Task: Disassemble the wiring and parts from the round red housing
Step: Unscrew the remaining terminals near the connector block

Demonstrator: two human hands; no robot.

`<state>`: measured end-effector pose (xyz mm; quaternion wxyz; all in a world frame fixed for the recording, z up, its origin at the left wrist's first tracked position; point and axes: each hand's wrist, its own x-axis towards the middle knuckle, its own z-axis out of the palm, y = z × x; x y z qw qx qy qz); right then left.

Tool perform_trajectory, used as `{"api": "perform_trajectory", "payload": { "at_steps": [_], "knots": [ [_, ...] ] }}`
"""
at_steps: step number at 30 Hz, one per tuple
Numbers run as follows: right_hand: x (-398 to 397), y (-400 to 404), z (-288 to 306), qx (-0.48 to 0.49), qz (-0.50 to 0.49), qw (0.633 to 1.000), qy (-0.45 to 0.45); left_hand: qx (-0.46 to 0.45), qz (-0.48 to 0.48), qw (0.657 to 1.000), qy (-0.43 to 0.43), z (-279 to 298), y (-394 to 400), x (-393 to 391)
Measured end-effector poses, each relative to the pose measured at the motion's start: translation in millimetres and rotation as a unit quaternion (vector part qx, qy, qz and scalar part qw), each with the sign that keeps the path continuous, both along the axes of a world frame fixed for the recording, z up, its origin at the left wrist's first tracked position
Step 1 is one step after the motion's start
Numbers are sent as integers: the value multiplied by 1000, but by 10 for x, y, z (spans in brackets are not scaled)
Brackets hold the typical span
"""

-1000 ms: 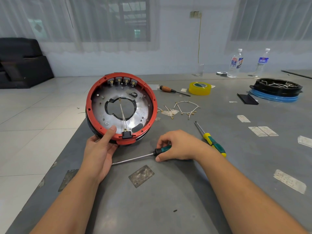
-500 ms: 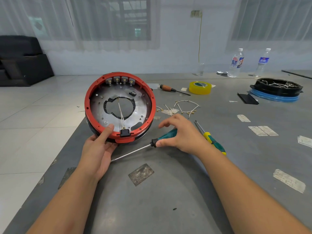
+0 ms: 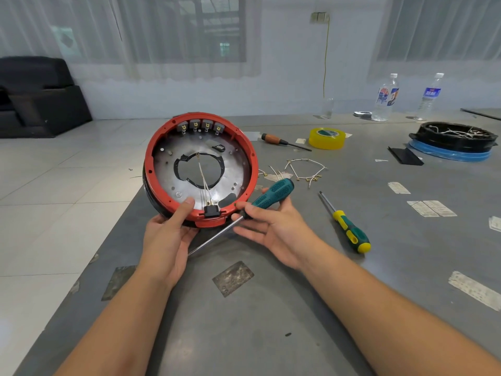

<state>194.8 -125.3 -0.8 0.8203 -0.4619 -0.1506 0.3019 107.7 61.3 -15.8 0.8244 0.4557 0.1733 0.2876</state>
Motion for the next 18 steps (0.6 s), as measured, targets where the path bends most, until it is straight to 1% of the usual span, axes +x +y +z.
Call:
{"api": "perform_trajectory", "payload": {
  "at_steps": [3,6,9,14,18],
  "knots": [
    [-19,39,-20,-5,-18,1000,-3,11,2,1000,-2,11,-14,4],
    [-55,109,-87,-24,-14,999,-18,26,-11,1000,-10,22,-14,1],
    [-97,189,-166,-43,-31,998,-24,22,-20,1000,1,26,23,-4],
    [-51,176,-166,-28,-70,996,-53,17,-4,999,29,23,88,6],
    [7,73,-103,-16,-54,998,-30,1,-2,999,35,0,165,11]
  ]
}}
